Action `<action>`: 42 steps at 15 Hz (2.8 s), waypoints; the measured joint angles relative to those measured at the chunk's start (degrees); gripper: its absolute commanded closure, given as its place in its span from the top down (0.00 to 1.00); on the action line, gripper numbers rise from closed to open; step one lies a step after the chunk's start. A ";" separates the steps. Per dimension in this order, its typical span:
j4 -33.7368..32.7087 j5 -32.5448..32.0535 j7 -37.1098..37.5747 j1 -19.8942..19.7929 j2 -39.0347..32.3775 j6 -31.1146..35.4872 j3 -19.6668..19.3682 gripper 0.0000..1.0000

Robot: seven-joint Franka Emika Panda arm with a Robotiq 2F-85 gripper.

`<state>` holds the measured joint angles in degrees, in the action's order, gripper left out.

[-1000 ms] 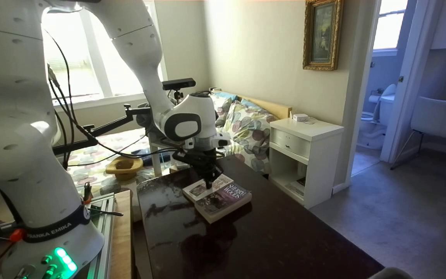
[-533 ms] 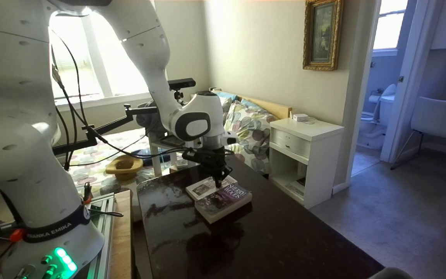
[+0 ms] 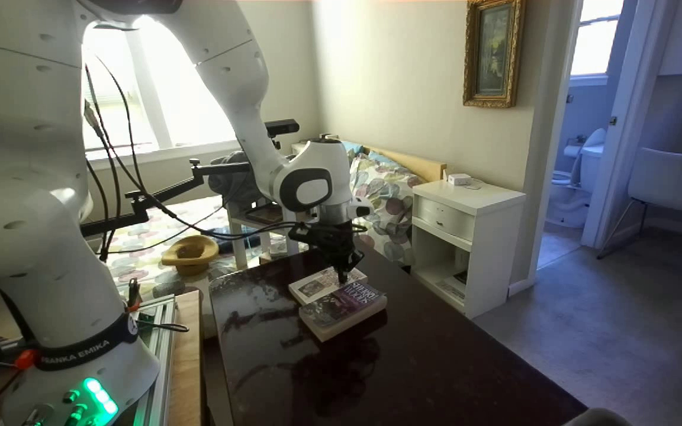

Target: Move the novel on the left and place it next to the novel in the center

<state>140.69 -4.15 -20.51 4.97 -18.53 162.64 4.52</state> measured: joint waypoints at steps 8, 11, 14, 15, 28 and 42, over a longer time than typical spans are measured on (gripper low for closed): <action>-0.04 0.00 0.70 -0.09 -0.24 -0.70 0.09 0.00; 0.09 0.00 2.02 -0.22 -0.19 -0.70 -0.11 0.00; 0.63 -0.08 3.95 -0.25 0.17 -0.85 -1.21 0.00; 1.04 -0.22 4.62 -0.25 0.45 -0.88 -1.76 0.00; 8.35 -10.24 14.22 -0.27 6.44 -7.92 -8.58 0.00; 9.15 -9.37 17.91 0.78 17.39 -16.17 -2.49 0.00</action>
<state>149.84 -13.51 -2.61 5.75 -1.14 146.47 2.03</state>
